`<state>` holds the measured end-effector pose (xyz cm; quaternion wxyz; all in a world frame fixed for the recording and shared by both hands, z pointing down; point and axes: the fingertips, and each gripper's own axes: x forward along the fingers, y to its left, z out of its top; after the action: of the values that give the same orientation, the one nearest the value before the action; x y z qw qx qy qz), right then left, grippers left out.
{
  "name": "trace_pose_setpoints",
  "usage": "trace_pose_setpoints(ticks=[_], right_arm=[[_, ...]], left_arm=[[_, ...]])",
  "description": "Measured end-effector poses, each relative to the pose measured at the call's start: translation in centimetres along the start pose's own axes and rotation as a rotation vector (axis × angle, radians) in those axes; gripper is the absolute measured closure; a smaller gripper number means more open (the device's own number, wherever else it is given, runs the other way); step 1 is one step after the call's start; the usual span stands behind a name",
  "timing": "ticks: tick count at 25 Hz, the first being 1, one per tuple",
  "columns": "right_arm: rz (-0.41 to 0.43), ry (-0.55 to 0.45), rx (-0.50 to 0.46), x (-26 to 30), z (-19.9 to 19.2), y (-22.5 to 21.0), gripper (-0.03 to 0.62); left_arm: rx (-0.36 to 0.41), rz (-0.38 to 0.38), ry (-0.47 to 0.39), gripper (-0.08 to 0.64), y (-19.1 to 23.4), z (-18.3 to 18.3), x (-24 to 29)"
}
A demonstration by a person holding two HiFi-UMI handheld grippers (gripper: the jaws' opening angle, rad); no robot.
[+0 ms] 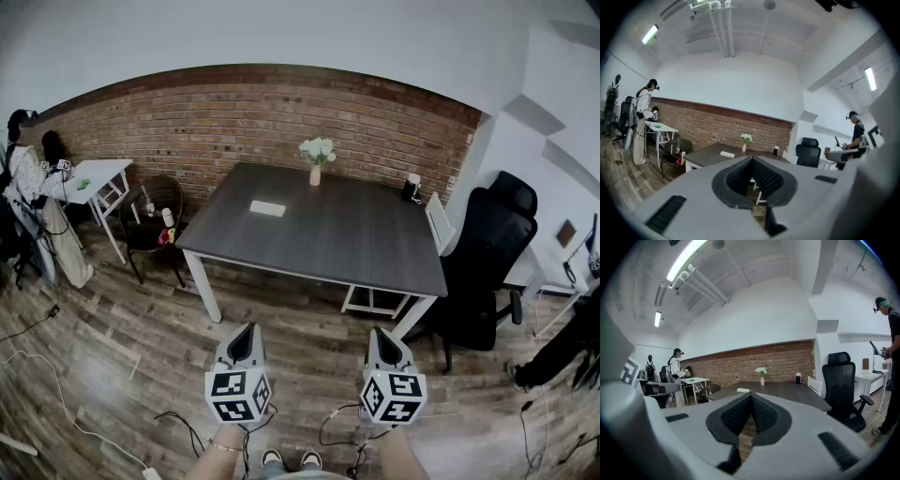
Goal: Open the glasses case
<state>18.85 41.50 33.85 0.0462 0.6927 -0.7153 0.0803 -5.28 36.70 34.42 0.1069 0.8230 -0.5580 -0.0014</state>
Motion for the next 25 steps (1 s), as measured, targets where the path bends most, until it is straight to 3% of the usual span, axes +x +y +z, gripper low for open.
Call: trace_pose_setpoints(ticks=[21, 23, 25], right_arm=[[0.059, -0.02, 0.046, 0.06, -0.32, -0.21, 0.586], [0.062, -0.019, 0.045, 0.02, -0.43, -0.16, 0.54], [0.059, -0.018, 0.044, -0.02, -0.53, -0.16, 0.535]], left_arm=[[0.012, 0.035, -0.013, 0.565, -0.48, 0.62, -0.14], [0.012, 0.037, -0.015, 0.565, -0.38, 0.59, -0.22], [0.012, 0.039, -0.014, 0.565, -0.31, 0.54, -0.33]])
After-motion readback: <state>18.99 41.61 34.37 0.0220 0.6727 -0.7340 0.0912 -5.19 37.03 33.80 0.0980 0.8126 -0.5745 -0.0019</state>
